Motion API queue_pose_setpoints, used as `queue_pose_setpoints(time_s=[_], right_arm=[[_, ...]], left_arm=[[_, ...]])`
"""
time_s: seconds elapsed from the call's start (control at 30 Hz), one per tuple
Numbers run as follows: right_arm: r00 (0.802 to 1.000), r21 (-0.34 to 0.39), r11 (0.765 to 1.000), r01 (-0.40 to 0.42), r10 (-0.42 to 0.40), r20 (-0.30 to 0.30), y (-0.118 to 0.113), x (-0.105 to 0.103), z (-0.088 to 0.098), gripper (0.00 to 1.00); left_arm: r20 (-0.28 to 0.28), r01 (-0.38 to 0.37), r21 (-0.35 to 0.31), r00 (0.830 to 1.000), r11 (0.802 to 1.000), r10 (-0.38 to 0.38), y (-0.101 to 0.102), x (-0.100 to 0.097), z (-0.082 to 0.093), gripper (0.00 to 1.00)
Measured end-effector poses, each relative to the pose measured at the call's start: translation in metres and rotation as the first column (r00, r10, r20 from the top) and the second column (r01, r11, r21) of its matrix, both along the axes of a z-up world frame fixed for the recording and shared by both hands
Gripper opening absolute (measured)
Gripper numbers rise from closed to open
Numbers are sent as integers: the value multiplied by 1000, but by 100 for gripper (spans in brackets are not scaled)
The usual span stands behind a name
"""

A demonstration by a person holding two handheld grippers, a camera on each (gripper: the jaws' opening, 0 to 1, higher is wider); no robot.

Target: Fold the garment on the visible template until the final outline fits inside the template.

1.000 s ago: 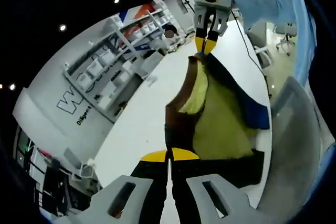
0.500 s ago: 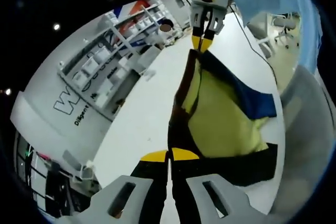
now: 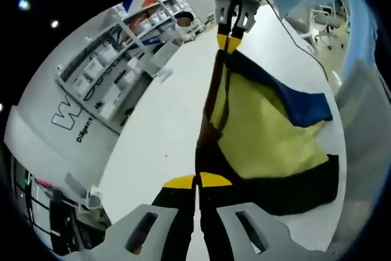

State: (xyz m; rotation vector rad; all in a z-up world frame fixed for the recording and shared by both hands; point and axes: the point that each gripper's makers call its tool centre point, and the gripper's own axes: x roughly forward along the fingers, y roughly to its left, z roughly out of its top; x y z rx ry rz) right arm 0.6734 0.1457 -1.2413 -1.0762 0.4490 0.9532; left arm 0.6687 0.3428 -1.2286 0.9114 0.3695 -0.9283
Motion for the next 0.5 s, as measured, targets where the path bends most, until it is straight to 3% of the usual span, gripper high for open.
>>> queue_pose_setpoints(time_s=[0.5], right_arm=[[997, 0, 999, 51, -50, -58, -2, 49, -50, 0]], left_arm=[[-52, -26, -13, 998, 1000, 25, -1, 49, -49, 0]])
